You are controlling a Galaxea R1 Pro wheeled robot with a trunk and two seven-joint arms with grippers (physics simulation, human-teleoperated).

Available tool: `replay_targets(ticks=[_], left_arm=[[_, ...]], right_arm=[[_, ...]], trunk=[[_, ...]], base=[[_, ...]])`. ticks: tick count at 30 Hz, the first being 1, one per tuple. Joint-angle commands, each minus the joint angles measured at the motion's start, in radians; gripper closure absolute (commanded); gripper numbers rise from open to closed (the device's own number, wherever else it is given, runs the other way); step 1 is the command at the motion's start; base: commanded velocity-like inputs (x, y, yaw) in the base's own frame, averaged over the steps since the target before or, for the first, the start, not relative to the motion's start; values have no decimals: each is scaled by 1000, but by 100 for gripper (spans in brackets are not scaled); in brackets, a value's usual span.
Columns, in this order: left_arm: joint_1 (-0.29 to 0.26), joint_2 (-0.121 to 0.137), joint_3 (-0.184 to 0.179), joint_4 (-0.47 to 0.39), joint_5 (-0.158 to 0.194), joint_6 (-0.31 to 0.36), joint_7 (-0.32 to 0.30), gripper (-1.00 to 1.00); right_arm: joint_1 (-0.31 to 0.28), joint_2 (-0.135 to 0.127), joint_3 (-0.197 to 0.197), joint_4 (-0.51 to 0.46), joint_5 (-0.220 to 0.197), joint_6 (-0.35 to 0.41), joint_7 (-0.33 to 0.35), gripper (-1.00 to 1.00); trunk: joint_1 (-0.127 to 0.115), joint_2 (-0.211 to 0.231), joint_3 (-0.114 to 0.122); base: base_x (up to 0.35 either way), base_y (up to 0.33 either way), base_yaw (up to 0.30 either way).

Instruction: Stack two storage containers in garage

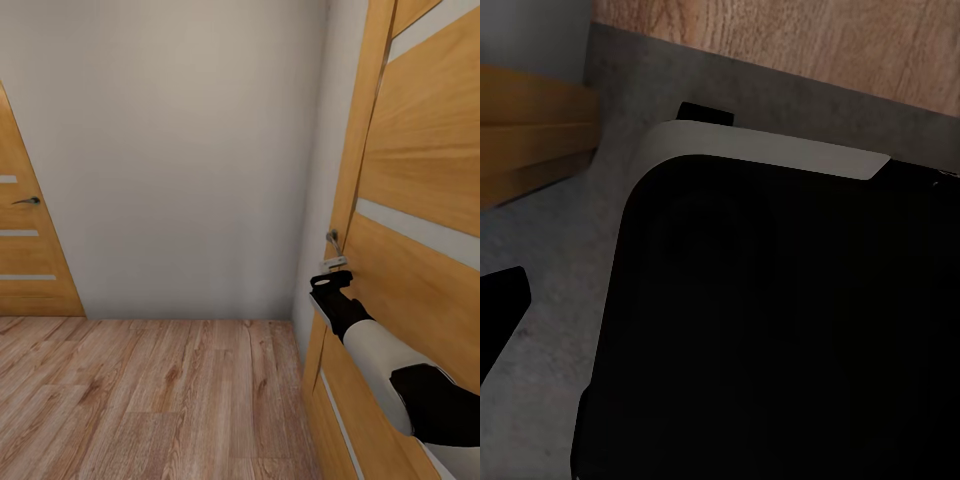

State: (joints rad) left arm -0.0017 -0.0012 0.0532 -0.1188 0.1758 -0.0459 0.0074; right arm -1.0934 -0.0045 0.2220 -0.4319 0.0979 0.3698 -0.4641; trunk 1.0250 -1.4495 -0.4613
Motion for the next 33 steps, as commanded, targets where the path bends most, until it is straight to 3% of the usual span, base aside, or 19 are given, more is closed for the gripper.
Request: replay_targets(ticks=[1,12,15,19,20,22,25,30,33], left_arm=[[0,-1,5,-1,2,-2,0,-100],[0,0,5,-1,2,-2,0,-100],[0,-1,5,-1,2,-2,0,-100],[0,0,5,-1,2,-2,0,-100],[0,0,5,-1,2,-2,0,-100],[0,0,5,-1,2,-2,0,-100],[0,-1,5,-1,2,-2,0,-100],[0,-1,5,-1,2,-2,0,-100],[0,-1,5,-1,2,-2,0,-100]], right_arm=[[0,-39,-4,0,14,14,-5,-100],[0,-5,-3,0,12,17,-2,-100],[0,53,-4,1,9,16,6,-100],[0,103,-5,1,8,15,8,-100],[0,138,-6,2,7,15,8,-100],[0,160,-6,3,7,15,8,-100],[0,179,-6,6,7,15,9,-100],[0,179,-8,100,-4,-23,60,-100],[0,179,-14,268,-83,-128,167,-100]], trunk=[[0,0,-1],[0,0,-1],[0,0,-1],[0,0,-1],[0,0,-1],[0,0,-1],[0,0,-1],[0,0,-1],[0,0,-1]], base=[[0,0,0],[0,0,0],[0,0,0],[0,0,0],[0,0,0],[0,0,0],[0,0,0],[0,0,0],[0,0,0]])
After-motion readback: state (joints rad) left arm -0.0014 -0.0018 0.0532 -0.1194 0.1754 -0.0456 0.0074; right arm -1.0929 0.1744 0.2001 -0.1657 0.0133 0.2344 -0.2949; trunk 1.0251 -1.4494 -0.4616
